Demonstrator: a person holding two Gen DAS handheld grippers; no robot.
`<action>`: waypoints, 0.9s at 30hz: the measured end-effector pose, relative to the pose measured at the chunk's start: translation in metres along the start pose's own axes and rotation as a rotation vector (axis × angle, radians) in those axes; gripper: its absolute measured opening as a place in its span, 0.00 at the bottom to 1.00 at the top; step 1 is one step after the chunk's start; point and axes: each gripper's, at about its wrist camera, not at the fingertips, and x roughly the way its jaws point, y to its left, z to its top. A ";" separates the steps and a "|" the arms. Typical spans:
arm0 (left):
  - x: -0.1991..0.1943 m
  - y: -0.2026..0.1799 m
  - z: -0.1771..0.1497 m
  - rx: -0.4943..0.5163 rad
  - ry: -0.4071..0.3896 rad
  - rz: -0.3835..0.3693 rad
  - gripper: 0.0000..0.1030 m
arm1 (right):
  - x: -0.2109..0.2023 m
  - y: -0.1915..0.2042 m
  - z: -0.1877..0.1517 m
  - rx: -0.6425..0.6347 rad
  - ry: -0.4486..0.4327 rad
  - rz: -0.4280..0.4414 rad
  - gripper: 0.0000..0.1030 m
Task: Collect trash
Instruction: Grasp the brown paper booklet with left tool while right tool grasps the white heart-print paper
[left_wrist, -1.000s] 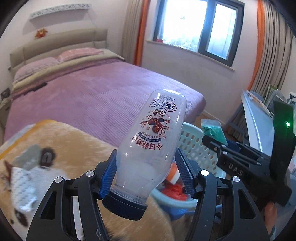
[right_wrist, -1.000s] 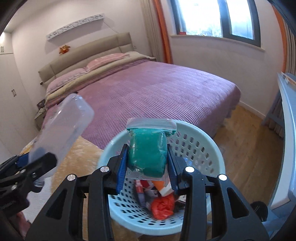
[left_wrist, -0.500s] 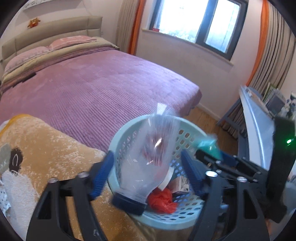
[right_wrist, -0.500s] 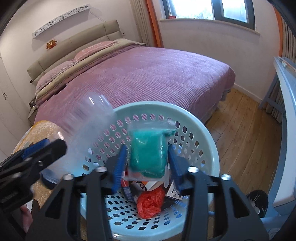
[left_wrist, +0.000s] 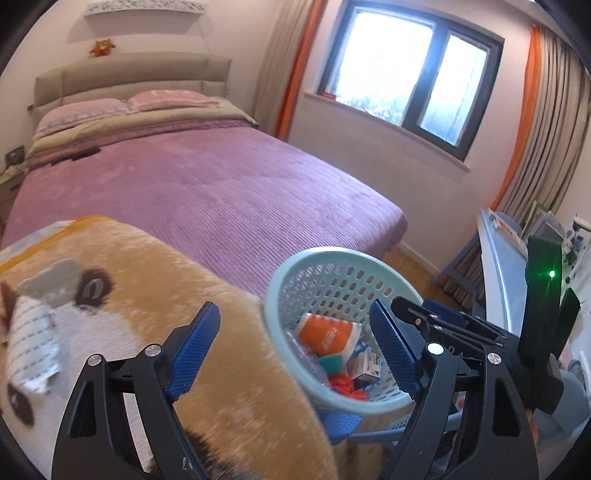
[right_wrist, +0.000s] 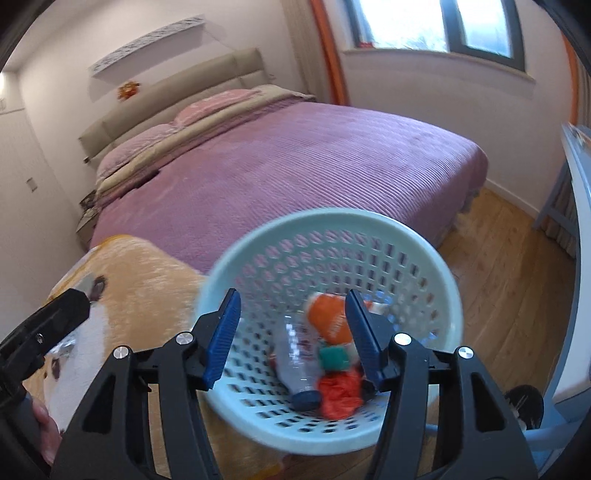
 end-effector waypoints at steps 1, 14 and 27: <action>-0.007 0.003 0.000 -0.005 -0.010 0.007 0.78 | -0.004 0.009 0.000 -0.015 -0.008 0.013 0.54; -0.103 0.112 -0.010 -0.162 -0.138 0.248 0.78 | -0.002 0.147 -0.032 -0.246 0.002 0.203 0.54; -0.100 0.243 -0.014 -0.410 -0.093 0.319 0.71 | 0.018 0.245 -0.045 -0.345 0.096 0.383 0.54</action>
